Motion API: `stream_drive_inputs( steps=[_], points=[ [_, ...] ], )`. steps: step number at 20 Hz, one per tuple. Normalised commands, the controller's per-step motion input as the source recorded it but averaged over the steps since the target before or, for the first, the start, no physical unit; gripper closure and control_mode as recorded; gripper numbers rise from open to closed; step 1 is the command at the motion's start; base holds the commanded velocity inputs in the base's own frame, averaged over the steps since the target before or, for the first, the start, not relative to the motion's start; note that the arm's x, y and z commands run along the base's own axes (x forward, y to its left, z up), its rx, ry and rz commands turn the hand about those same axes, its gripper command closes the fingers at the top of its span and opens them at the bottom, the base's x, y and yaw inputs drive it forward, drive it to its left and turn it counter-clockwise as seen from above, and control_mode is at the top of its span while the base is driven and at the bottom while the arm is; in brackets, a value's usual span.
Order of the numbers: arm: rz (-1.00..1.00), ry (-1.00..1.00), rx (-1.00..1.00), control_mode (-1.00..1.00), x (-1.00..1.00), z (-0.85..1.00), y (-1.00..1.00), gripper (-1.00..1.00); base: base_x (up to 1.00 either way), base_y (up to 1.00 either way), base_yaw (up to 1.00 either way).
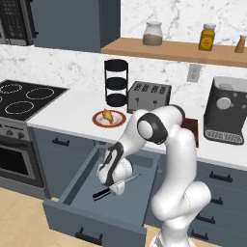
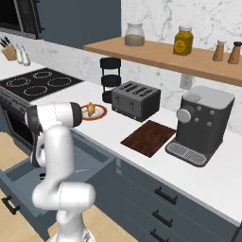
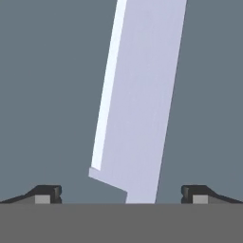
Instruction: Pick up the knife from the drawer and place it on the cutting board. Then place the meat from the plate to the cutting board.
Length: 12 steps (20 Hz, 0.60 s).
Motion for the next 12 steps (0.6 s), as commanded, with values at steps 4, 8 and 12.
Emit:
stream_drive_inputs(
  steps=[4, 8, 12],
  points=[
    [0.00, 0.00, 0.00, -1.00, 0.00, -0.39, 0.00, -1.00, 0.00, 0.00, 0.00],
    [0.00, 0.00, 0.00, -1.00, 0.00, -0.39, 0.01, -1.00, 0.00, 0.00, 0.00],
    [0.00, 0.00, 0.00, -1.00, -0.02, -0.42, 0.05, 1.00, 0.00, 0.00, 0.00]
  ],
)
